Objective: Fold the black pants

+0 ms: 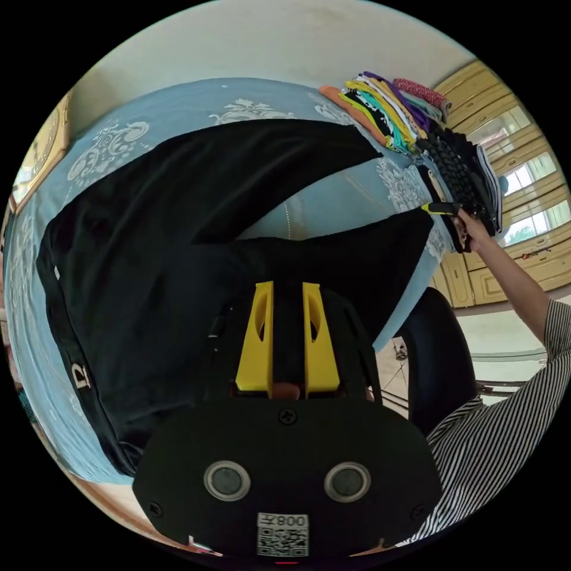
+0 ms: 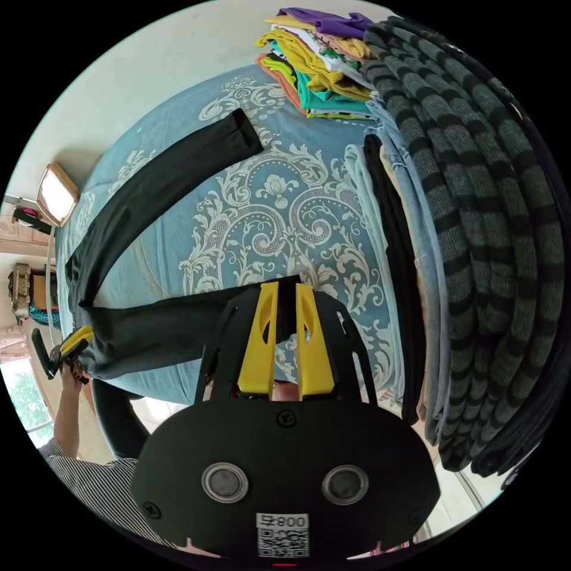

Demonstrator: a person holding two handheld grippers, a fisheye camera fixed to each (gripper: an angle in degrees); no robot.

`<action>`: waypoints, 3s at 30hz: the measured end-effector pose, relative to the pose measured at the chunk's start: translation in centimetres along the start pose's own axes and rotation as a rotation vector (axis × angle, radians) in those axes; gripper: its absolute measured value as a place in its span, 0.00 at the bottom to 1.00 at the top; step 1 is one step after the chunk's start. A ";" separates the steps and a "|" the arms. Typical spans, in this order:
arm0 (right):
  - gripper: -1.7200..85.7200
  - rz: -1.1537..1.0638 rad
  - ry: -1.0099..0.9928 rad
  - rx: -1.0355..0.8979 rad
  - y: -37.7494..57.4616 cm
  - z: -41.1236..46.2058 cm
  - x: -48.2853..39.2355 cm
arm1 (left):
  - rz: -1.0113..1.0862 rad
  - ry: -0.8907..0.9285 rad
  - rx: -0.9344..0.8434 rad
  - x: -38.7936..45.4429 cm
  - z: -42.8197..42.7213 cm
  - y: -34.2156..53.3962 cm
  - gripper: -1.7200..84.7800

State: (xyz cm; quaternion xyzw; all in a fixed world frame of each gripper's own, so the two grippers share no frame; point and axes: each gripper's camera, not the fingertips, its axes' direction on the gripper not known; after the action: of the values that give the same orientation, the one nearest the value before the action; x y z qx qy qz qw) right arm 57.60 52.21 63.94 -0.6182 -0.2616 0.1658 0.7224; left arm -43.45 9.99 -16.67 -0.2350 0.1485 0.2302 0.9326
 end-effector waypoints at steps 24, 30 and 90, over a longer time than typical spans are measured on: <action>0.02 -0.143 -0.098 0.279 1.8 -8.1 -5.2 | -0.059 0.073 0.192 0.1 -1.3 -3.6 0.04; 0.02 -0.059 0.060 0.017 -3.6 -0.5 -6.2 | -0.097 0.176 0.174 -1.0 -0.6 -2.7 0.09; 0.02 -0.946 -0.296 -0.223 -2.6 9.1 -62.2 | -0.575 0.073 0.148 -20.9 -11.4 18.3 0.03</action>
State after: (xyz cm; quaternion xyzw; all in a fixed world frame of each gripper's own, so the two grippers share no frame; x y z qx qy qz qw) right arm 1.81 24.08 56.59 -0.4755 -0.6285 -0.1227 0.6032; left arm -72.30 11.05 -24.98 -0.2069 0.1255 -0.0635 0.9682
